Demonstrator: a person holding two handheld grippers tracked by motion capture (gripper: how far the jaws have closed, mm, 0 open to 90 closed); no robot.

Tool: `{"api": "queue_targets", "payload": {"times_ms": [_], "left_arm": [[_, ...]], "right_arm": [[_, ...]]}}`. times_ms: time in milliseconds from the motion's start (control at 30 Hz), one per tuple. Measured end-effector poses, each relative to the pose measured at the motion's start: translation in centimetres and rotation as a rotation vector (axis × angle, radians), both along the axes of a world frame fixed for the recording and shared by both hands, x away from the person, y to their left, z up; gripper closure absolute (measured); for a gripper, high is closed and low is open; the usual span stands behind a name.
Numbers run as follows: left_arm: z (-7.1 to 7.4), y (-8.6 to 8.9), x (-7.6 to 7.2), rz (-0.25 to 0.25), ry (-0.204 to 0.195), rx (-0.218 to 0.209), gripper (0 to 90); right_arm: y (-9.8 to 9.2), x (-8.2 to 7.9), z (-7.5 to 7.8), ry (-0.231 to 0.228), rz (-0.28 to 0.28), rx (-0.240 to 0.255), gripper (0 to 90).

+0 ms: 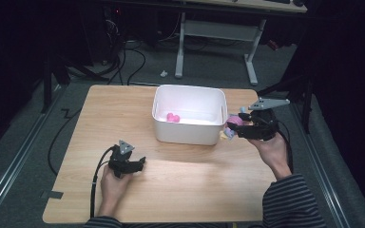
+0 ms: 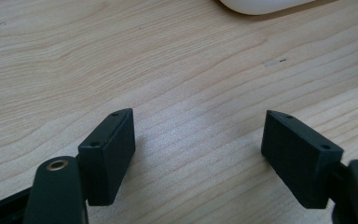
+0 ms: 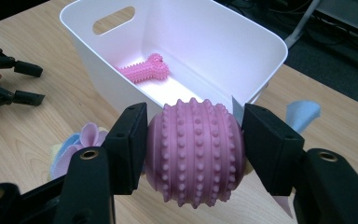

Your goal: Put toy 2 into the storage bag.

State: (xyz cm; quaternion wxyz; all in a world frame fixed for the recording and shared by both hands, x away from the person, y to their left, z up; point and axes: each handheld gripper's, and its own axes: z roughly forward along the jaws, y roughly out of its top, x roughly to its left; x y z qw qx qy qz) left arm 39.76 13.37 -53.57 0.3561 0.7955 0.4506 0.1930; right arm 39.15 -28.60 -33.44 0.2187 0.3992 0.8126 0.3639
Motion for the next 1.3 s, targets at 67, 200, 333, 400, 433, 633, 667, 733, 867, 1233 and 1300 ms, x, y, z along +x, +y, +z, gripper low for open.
{"api": "queue_targets", "payload": {"times_ms": [67, 200, 333, 400, 433, 633, 667, 733, 867, 1233, 1300], "left_arm": [[0.0, 0.0, 0.0, 0.000, 0.000, 0.000, 26.3], [0.0, 0.0, 0.0, 0.001, 0.000, 0.000, 26.3], [0.0, 0.0, 0.0, 0.000, 0.000, 0.000, 26.3], [0.0, 0.0, 0.0, 0.000, 0.000, 0.000, 26.3], [0.0, 0.0, 0.0, 0.000, 0.000, 0.001, 26.3], [0.0, 0.0, 0.0, 0.000, 0.000, 0.000, 26.3], [0.0, 0.0, 0.0, 0.000, 0.000, 0.000, 26.3], [0.0, 0.0, 0.0, 0.000, 0.000, 0.000, 26.2], [0.0, 0.0, 0.0, -0.001, 0.001, 0.000, 26.2], [0.0, 0.0, 0.0, -0.002, 0.000, 0.000, 26.0], [0.0, 0.0, 0.0, -0.002, 0.000, 0.001, 26.0]], "right_arm": [[0.3, 0.2, 0.3, -0.001, 0.006, -0.012, 42.8], [0.8, 0.7, 0.7, -0.001, 0.015, -0.027, 42.8], [1.3, 1.2, 1.2, -0.005, 0.023, -0.034, 42.8], [1.6, 1.5, 1.5, -0.006, 0.028, -0.033, 42.8], [1.7, 1.6, 1.6, -0.005, 0.027, -0.033, 42.8], [2.7, 2.6, 2.0, -0.003, 0.042, -0.032, 42.8], [2.9, 2.7, 2.1, -0.003, 0.044, -0.036, 42.8], [3.2, 3.0, 2.2, -0.003, 0.048, -0.035, 42.8], [4.1, 4.0, 2.1, 0.011, 0.054, -0.061, 42.8], [6.7, 6.4, 1.8, 0.032, 0.071, -0.075, 42.6], [7.1, 6.7, 1.7, 0.036, 0.074, -0.077, 42.6]]}}
